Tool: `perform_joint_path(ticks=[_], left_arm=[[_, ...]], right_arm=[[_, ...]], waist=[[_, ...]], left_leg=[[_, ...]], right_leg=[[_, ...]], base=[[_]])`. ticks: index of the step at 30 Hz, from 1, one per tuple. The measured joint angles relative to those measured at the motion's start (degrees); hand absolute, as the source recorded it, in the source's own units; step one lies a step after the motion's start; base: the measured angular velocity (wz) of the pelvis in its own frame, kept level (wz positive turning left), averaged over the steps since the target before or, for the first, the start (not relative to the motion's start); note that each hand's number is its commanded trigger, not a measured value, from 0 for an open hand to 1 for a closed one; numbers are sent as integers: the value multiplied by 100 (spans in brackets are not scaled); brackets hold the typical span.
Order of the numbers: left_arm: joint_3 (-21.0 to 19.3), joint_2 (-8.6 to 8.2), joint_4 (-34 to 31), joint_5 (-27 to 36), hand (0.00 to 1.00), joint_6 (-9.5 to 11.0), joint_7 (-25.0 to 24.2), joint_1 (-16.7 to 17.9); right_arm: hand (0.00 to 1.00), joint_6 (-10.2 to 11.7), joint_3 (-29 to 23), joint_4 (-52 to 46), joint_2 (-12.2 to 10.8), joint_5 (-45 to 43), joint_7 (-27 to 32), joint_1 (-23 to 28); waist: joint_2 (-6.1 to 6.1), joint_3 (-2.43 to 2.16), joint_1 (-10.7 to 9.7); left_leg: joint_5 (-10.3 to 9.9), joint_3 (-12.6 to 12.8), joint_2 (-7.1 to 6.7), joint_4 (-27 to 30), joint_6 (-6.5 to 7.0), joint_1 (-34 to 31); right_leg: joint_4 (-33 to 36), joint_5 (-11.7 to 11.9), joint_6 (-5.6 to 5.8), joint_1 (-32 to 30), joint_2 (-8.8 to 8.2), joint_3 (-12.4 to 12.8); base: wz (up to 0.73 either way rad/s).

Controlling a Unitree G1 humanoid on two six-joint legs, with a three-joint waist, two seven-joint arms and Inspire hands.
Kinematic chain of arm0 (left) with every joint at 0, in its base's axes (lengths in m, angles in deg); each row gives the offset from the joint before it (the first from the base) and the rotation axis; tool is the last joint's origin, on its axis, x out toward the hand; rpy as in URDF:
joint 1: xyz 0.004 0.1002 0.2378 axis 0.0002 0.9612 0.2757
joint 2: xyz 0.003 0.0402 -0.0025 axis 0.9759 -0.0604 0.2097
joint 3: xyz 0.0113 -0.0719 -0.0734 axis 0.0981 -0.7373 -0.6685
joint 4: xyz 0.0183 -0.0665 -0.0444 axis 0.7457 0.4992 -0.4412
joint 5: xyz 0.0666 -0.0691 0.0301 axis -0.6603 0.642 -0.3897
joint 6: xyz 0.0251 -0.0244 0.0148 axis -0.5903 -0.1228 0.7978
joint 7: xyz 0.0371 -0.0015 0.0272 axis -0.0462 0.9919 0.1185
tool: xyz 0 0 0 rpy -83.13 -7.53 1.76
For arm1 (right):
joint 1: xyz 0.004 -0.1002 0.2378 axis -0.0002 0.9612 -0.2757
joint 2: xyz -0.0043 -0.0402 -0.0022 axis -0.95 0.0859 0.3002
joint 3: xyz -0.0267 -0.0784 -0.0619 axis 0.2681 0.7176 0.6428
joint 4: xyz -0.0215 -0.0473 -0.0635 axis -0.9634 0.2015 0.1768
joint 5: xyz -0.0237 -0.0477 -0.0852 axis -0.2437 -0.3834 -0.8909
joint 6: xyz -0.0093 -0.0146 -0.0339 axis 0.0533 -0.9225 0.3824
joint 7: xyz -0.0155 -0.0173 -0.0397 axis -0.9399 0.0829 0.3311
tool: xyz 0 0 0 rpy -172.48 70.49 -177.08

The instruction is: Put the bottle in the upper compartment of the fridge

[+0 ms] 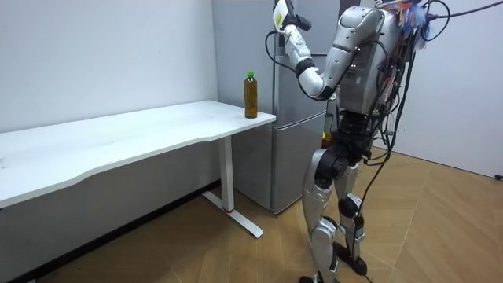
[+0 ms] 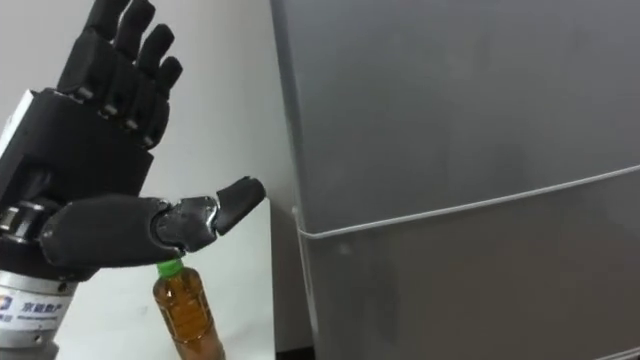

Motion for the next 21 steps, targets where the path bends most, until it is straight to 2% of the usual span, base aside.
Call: perform_joint_path(ticks=[2,4,7,17,21], left_arm=[[191,1,-17,2,0,-48,-109,-7],[475,-4,-15,1,0,-192,-310,-7],[666,-31,-15,1,0,-317,-583,-7],[685,-44,45,31,0,-331,-824,-4],[691,-191,224,205,0,-326,-824,-5]], right_arm=[[0,-12,9,-12,5,-3,5,-2],[0,-29,71,-39,20,0,16,-10],[0,-56,149,-53,33,13,69,-22],[0,-133,360,-79,116,6,73,-50],[0,-132,398,-83,138,7,74,-56]], waist=[[2,-1,-3],[4,-2,-12],[14,-9,-18],[24,-12,-18],[50,-2,-28]], left_leg=[[0,0,-1,-8,0,-8],[0,0,0,-8,0,-21],[0,1,0,-9,-1,-22],[0,-24,-4,-6,-1,-17],[0,-32,-4,15,-1,1]], right_leg=[[-9,0,0,-6,1,2],[-17,0,0,-18,1,2],[-18,0,0,-18,2,6],[-19,2,-1,7,3,39],[-15,9,-5,46,3,34]], base=[[0],[0],[0],[1],[0]])
